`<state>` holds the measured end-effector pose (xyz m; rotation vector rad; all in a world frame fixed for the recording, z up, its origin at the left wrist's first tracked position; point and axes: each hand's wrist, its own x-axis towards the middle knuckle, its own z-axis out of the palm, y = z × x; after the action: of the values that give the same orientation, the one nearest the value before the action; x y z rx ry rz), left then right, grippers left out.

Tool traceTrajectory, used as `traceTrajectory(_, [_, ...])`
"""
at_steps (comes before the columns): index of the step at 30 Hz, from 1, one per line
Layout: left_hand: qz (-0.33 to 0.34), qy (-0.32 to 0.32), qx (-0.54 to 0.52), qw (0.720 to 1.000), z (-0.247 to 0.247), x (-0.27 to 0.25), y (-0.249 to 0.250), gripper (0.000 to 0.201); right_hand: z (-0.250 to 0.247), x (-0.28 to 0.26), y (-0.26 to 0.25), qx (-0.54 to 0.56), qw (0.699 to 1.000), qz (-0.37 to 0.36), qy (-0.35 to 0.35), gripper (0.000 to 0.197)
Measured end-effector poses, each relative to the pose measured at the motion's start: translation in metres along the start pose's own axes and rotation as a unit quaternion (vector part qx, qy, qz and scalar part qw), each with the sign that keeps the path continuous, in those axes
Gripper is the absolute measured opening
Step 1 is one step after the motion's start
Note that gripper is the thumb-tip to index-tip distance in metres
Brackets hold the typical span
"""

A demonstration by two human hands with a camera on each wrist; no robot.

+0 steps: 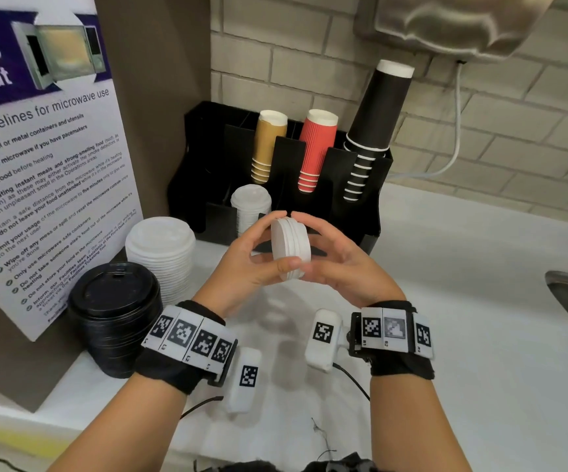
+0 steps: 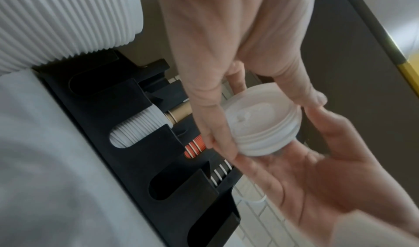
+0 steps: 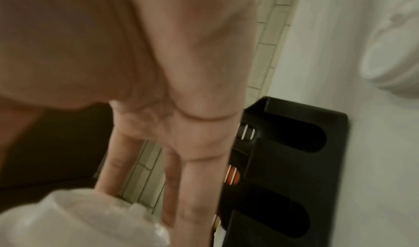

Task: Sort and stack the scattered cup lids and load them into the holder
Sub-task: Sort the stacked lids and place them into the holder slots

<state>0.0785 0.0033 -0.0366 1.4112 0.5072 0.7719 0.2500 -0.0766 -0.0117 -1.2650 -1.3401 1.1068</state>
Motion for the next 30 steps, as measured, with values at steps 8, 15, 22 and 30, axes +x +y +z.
traceTrajectory(8, [-0.034,-0.021,-0.029,0.999,-0.001,0.000,0.002,0.087,0.009,0.009,-0.005,-0.108,0.994,-0.023,0.014,0.077])
traceTrajectory(15, [-0.034,0.020,-0.034,0.999,-0.002,0.004,0.006,0.096,0.012,0.019,0.000,-0.097,0.994,-0.037,0.042,0.080])
traceTrajectory(22, [-0.042,0.038,-0.054,0.997,-0.009,0.013,0.012,0.091,0.014,0.039,-0.011,-0.127,0.990,-0.057,0.033,0.070])
traceTrajectory(30, [-0.049,0.205,-0.074,0.975,-0.033,0.021,0.039,0.020,-0.016,0.125,-0.036,-0.266,0.951,-0.089,0.126,0.071])
